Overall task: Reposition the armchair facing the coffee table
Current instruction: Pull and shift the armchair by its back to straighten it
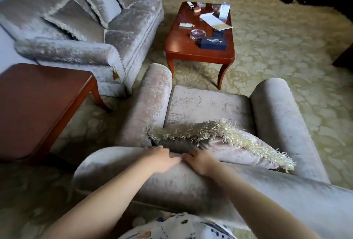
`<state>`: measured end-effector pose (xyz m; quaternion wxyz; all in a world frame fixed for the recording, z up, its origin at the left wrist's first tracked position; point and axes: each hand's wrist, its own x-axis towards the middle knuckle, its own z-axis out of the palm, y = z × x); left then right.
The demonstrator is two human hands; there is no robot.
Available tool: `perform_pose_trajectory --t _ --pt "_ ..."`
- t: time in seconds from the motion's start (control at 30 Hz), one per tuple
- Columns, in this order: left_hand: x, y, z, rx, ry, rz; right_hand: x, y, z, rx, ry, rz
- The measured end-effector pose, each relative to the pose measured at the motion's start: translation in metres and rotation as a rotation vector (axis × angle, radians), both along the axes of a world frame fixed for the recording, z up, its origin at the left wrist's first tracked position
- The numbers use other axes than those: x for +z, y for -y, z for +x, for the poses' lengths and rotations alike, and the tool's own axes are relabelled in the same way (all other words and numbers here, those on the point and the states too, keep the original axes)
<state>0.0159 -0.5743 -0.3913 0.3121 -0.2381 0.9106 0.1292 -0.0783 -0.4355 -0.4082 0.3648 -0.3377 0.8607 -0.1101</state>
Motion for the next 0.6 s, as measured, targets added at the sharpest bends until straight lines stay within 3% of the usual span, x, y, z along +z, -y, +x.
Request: perform_pose_trajectory --t 0.2,0.43,0.6 --pt "-0.006 0.114 0.059 0.038 0.092 -0.012 0.005 0.101 0.049 0.052 0.062 0.051" --pt "-0.017 0.125 0.061 0.054 0.057 0.088 -0.011 0.128 0.049 0.063 0.099 0.158" --pt "-0.03 0.129 0.061 -0.084 0.089 0.094 -0.019 0.125 0.048 0.031 0.058 0.151"
